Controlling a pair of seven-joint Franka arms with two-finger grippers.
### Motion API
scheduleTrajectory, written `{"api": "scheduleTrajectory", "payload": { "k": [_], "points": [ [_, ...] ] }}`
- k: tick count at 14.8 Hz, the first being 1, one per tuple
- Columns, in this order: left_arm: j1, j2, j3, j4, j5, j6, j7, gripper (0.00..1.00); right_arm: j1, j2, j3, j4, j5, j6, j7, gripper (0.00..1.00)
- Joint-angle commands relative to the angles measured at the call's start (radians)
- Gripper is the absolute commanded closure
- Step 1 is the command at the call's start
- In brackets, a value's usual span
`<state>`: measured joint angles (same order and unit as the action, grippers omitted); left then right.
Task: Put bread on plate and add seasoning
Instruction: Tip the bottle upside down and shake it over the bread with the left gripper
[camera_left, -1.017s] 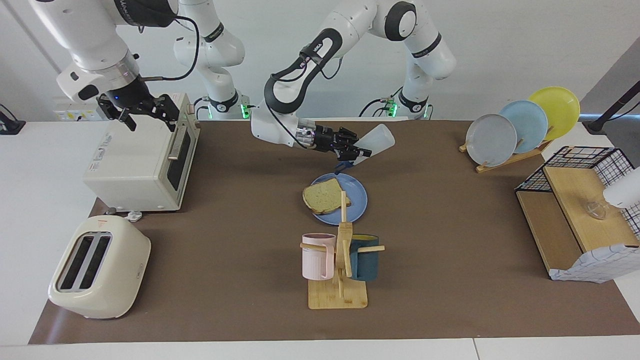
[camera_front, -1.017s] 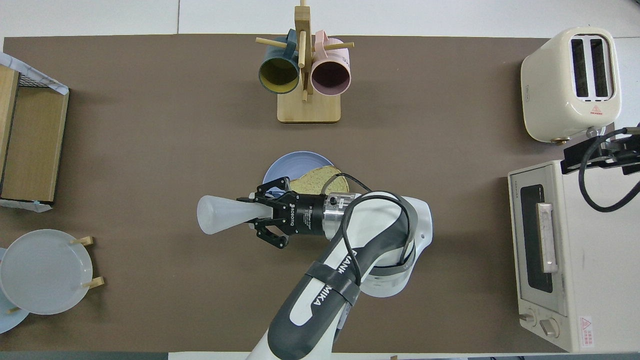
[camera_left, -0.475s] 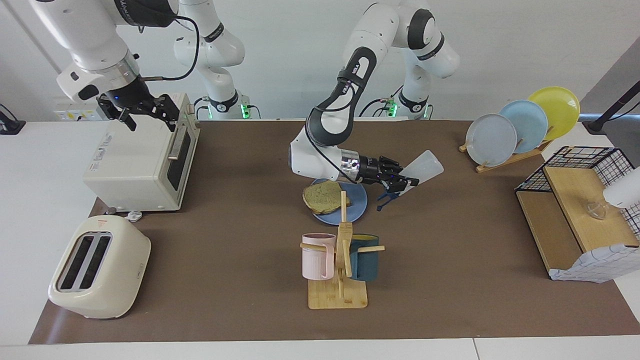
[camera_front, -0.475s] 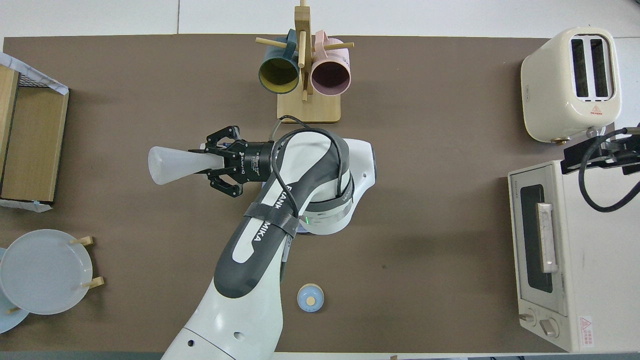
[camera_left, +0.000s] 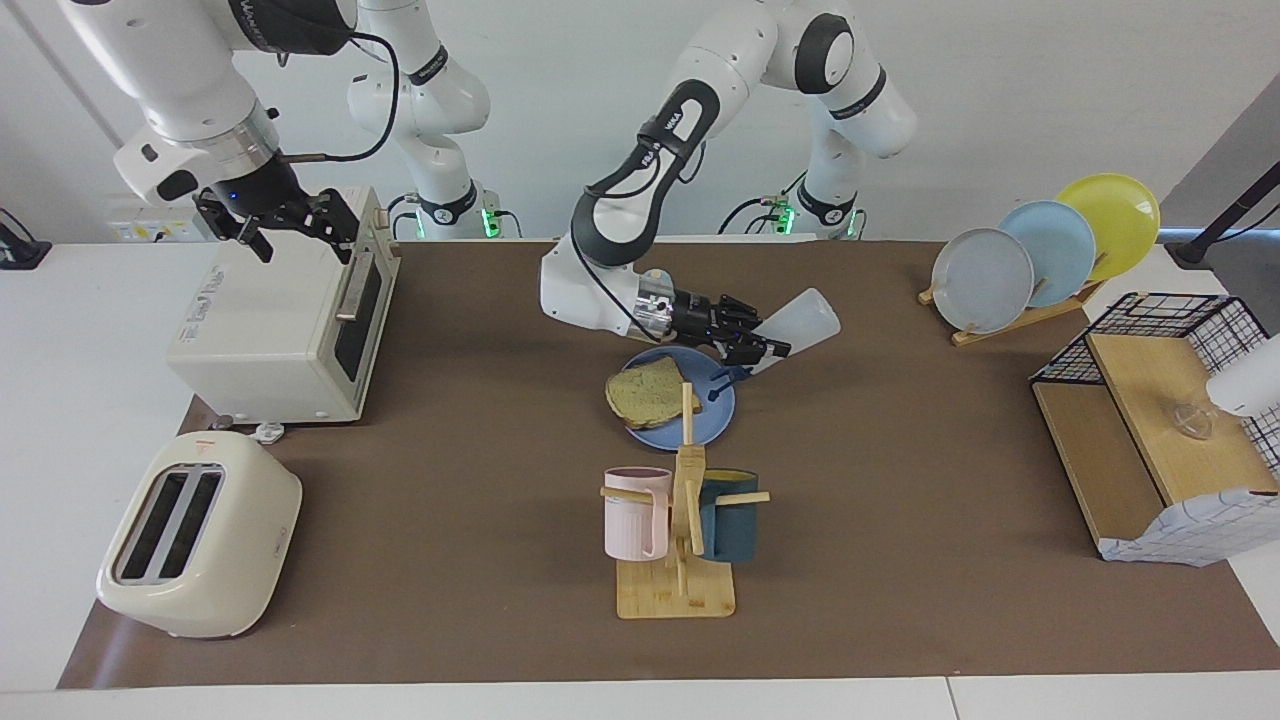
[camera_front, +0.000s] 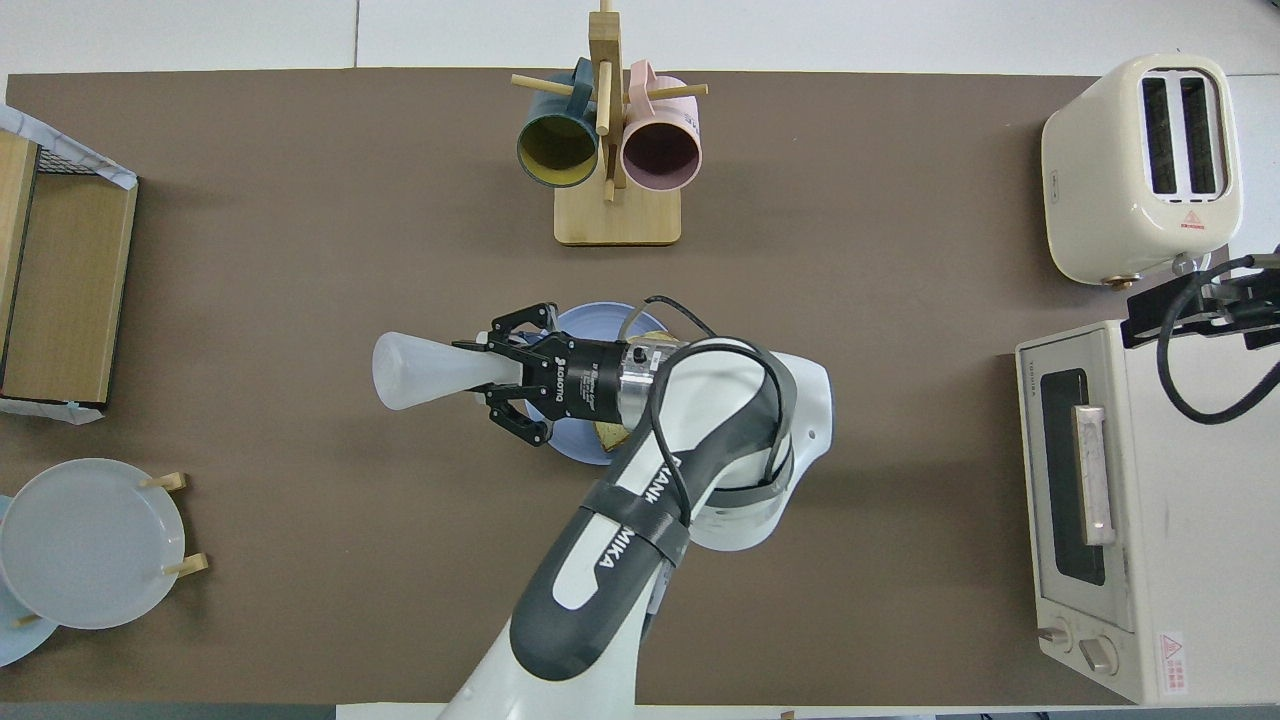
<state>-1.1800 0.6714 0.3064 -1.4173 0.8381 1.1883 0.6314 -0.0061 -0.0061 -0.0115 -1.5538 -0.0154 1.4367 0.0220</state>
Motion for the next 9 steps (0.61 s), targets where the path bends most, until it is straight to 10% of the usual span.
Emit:
{"api": "scheduleTrajectory", "payload": {
  "k": [1,9],
  "points": [
    [-0.072,0.002,0.016,0.017,-0.037,-0.053,0.004,1.00,-0.008,-0.012,0.001,-0.019,0.020,0.008,-0.011,0.00],
    [0.000,0.005,0.017,0.017,-0.030,-0.003,0.004,1.00,-0.008,-0.012,0.001,-0.019,0.020,0.008,-0.011,0.00]
  ]
}}
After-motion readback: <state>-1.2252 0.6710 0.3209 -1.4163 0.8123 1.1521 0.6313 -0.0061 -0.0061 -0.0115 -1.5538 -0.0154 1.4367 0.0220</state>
